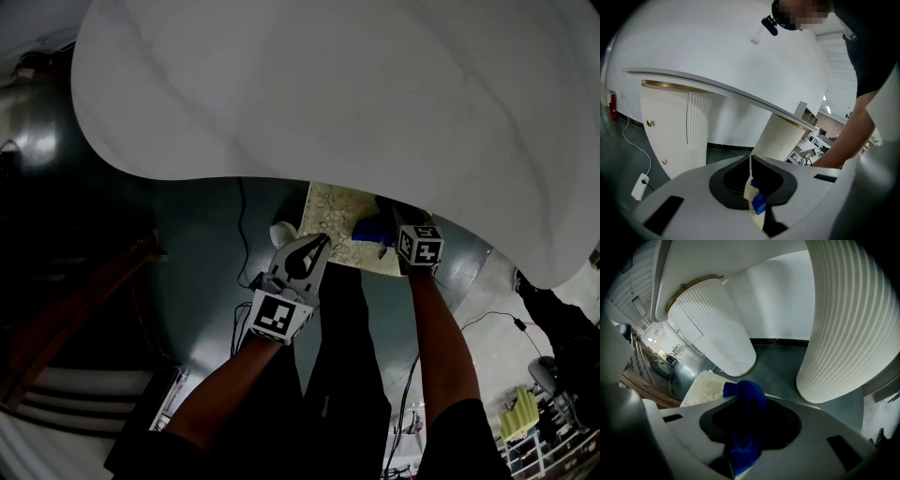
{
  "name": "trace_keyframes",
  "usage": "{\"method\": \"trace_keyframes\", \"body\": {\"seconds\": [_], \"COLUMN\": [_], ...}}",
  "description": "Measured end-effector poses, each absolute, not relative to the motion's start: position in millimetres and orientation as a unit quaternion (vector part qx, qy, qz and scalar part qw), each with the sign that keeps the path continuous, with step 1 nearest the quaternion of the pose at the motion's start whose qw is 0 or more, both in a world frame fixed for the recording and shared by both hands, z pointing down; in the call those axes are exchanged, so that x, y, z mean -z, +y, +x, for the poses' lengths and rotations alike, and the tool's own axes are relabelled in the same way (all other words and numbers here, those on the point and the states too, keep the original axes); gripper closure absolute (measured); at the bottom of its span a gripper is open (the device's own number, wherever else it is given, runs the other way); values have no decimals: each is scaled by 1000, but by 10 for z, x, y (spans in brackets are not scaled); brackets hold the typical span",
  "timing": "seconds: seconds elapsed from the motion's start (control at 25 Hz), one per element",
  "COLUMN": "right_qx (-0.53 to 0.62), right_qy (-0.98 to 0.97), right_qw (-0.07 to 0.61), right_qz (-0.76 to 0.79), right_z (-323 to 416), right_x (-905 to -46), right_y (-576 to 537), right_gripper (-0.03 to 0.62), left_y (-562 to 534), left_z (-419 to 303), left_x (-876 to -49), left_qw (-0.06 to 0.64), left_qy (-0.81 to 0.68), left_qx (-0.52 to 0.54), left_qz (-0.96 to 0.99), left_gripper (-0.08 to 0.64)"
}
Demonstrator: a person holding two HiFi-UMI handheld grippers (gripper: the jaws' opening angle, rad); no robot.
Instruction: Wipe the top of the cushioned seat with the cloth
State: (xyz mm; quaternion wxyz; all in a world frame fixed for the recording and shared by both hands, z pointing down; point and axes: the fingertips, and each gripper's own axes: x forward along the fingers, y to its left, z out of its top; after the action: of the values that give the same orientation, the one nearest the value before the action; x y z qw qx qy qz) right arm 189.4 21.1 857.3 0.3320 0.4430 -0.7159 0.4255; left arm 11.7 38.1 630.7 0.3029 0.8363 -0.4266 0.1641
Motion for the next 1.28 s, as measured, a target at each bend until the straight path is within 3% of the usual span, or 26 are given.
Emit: {"method": "trace_keyframes", "body": {"seconds": [1.28], "right_qx": [-435], "right_qy": [-667], "right_qw": [330], "right_qz": [507], "right_z": [2990], "right_x": [-8682], "right_y": [369], "right_gripper": [465], "left_y": [396], "left_z": [694], "left_x": [-6360], "left_qw": [275], "left_qy": [-394], "left_qx": [-176], "left_qz": [859], "left_gripper": [535]}}
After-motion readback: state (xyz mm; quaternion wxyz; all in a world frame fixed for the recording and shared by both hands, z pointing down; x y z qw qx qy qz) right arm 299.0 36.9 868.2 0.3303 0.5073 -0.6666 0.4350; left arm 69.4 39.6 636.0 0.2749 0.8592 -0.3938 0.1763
